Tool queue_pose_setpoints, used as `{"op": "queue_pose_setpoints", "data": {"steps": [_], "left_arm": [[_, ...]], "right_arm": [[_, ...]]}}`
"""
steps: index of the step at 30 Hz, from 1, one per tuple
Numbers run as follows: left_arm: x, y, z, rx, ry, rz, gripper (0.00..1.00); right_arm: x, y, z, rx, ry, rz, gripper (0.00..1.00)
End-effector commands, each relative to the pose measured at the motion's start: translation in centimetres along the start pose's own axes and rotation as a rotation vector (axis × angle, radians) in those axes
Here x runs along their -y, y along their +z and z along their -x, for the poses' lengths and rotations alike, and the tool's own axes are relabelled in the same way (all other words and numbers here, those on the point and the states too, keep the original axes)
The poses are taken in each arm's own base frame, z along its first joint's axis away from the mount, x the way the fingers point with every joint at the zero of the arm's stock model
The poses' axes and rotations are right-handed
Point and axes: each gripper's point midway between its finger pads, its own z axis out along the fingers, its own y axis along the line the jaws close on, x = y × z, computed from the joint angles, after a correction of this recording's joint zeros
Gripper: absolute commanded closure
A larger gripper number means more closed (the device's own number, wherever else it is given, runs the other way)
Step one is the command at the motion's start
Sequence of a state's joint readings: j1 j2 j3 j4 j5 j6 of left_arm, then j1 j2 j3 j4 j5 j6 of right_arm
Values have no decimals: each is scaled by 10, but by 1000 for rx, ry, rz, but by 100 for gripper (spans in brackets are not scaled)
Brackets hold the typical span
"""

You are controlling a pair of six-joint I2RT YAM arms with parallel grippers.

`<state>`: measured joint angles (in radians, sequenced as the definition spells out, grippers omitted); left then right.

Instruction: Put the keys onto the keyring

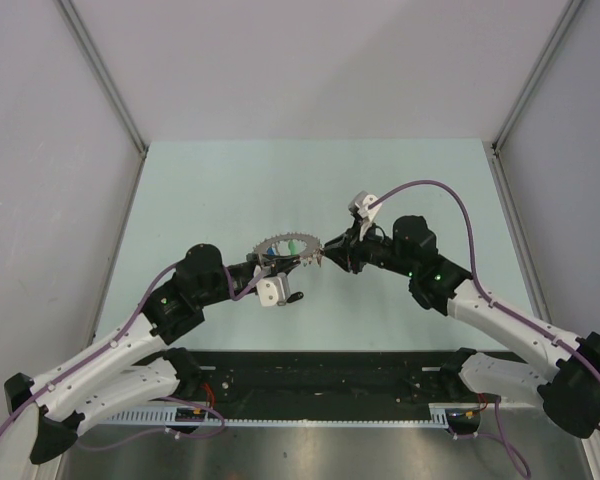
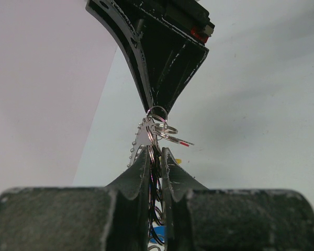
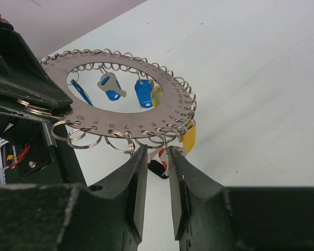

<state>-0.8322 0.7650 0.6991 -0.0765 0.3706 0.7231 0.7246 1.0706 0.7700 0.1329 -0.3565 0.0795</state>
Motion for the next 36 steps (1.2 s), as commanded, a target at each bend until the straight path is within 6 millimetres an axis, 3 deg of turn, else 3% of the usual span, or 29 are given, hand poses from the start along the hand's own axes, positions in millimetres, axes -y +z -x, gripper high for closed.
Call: {"op": "queue_pose_setpoints", "data": {"steps": [1, 11, 19, 26, 36], "left_arm": [[-15, -3, 26, 88, 59, 49, 100], [-14, -2, 28, 95, 61, 34, 99], [-13, -2, 30, 105, 61, 31, 100], [-17, -4, 26, 84, 62, 55, 100], [-18, -2, 23, 70, 48, 63, 100]], "right_arm": [[-6, 3, 29, 74, -18, 26, 72], [-11, 5, 38, 108, -44, 58, 72], [-9, 11, 29, 83, -39, 65, 74], [-5, 5, 36, 101, -55, 30, 99], [-5, -11, 62, 188, -109, -66, 100]]}}
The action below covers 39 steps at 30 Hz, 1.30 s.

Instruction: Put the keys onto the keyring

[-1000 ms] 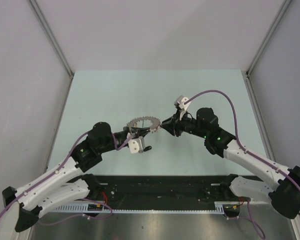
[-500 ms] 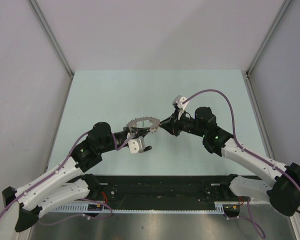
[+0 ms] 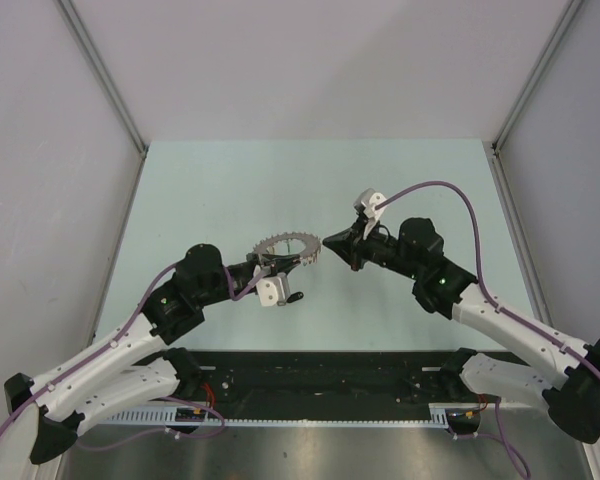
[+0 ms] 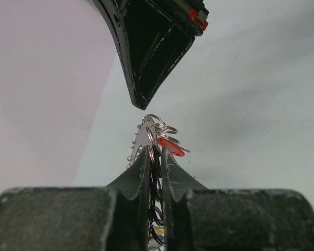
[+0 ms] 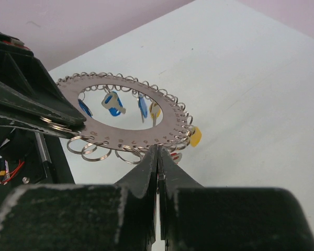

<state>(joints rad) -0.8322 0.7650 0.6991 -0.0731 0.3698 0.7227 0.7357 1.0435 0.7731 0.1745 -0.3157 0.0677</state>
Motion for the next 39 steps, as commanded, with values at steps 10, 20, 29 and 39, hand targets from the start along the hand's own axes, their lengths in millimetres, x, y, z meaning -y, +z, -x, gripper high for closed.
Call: {"op": "queue_pose_setpoints", "data": {"steps": [10, 20, 29, 39], "left_arm": [[-23, -4, 23, 70, 53, 91, 100], [-24, -2, 20, 63, 47, 98, 100], [-29, 3, 13, 29, 18, 118, 100], [-29, 2, 13, 30, 19, 122, 99]], "right_arm": [[-5, -9, 44, 119, -63, -69, 99], [-20, -16, 37, 84, 29, -37, 76], [-40, -8, 38, 111, 97, -79, 67], [-33, 1, 34, 121, 206, -163, 63]]}}
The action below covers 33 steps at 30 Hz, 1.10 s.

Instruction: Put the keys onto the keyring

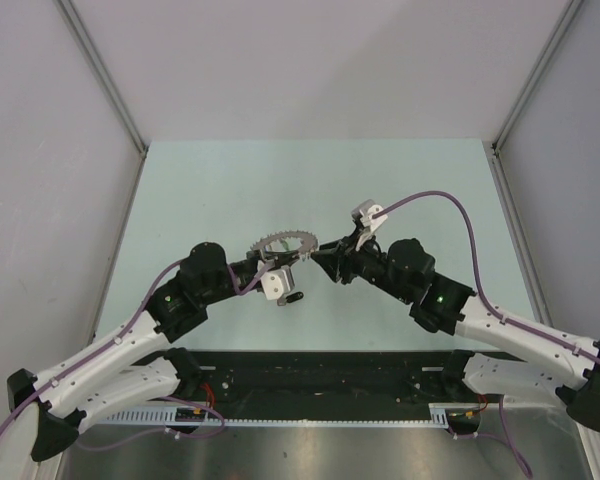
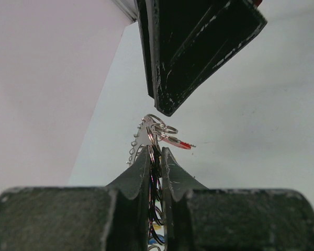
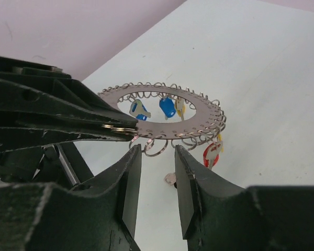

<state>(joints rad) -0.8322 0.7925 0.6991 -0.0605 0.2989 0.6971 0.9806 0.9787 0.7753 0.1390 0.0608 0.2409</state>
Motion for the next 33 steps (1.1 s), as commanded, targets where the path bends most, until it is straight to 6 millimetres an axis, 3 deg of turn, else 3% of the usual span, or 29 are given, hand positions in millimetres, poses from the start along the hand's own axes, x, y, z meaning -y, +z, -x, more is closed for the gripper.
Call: {"op": "queue_pose_setpoints", "data": {"steps": [1, 16, 33], "left_arm": [[-21, -1, 26, 87, 43, 78, 100], [-23, -1, 23, 69, 36, 83, 99], [-24, -1, 23, 68, 36, 86, 99]], "right_arm": [[-1, 8, 24, 65, 64, -41, 63], [-8, 10, 31, 91, 108, -27, 61], [-1, 20, 12, 29, 106, -72, 65]]}}
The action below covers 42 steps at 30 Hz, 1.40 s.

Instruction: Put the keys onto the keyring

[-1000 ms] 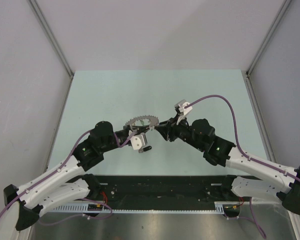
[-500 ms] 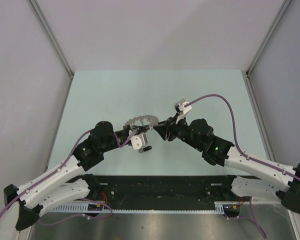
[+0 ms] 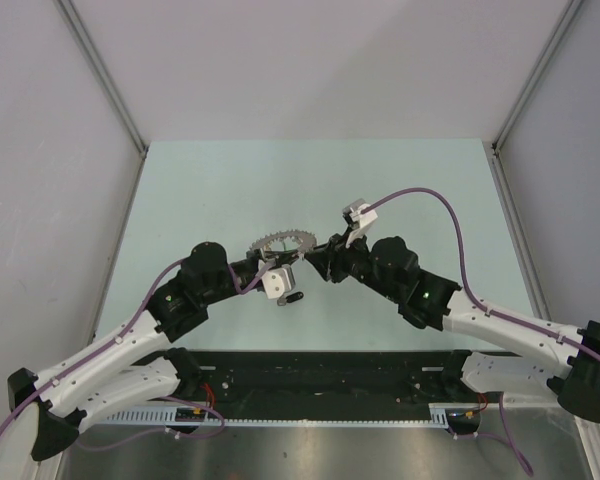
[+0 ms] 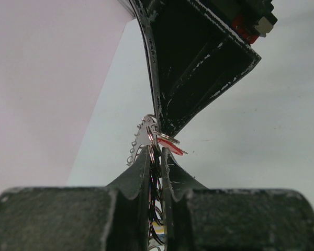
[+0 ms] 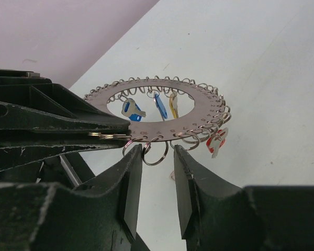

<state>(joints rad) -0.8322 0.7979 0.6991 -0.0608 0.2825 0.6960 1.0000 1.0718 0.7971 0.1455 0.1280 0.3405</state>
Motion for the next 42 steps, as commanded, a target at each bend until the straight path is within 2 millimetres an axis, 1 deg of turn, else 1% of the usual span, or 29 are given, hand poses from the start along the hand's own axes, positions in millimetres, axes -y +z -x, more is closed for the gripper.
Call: {"op": "queue_pose_setpoints", "data": {"steps": [1, 4, 8, 10, 11, 13, 14, 17, 20, 26, 28, 30, 31, 33, 34, 35, 38, 41, 42], "left_arm": [[-22, -2, 27, 85, 37, 78, 99], [-22, -2, 27, 84, 38, 76, 99], [-22, -2, 26, 83, 37, 75, 99], [-22, -2, 27, 84, 38, 74, 99], [-22, -2, 27, 84, 38, 74, 99], [-21, -2, 27, 84, 37, 72, 99], [-21, -2, 26, 82, 37, 72, 99], [-22, -2, 27, 85, 35, 73, 99], [-22, -2, 28, 89, 30, 75, 99], [-27, -3, 33, 98, -4, 95, 99], [-27, -2, 33, 97, -27, 97, 99], [-30, -2, 34, 94, -50, 109, 99], [-31, -2, 34, 92, -59, 115, 99], [-34, -2, 36, 95, -83, 124, 99], [-34, -2, 37, 95, -96, 127, 99], [-37, -3, 40, 100, -105, 133, 100], [-39, -4, 44, 103, -162, 143, 100], [-37, -5, 44, 97, -212, 136, 100], [-36, -7, 47, 109, -226, 131, 100]], "right_arm": [[-7, 0, 28, 69, 13, -7, 66], [-5, -3, 30, 73, 4, -22, 69], [-4, -3, 30, 70, -15, -23, 82], [-5, -3, 30, 67, -21, -17, 85], [-6, -2, 31, 70, -24, -15, 92], [-7, -3, 31, 70, -33, -7, 96], [-7, -3, 31, 69, -36, -6, 99], [-6, -4, 33, 74, -49, -11, 100], [-6, -6, 39, 93, -69, -11, 100], [-7, -13, 60, 172, -123, -14, 100], [-8, -14, 63, 188, -142, -8, 100], [-11, -15, 70, 223, -149, 7, 100], [-12, -15, 69, 227, -159, 14, 100], [-14, -17, 77, 263, -170, 25, 100], [-14, -18, 76, 267, -176, 25, 100], [-16, -19, 82, 291, -190, 29, 100], [-16, -22, 88, 320, -220, 33, 100], [-20, -24, 93, 343, -243, 50, 100], [-21, -25, 94, 348, -260, 53, 100]]}}
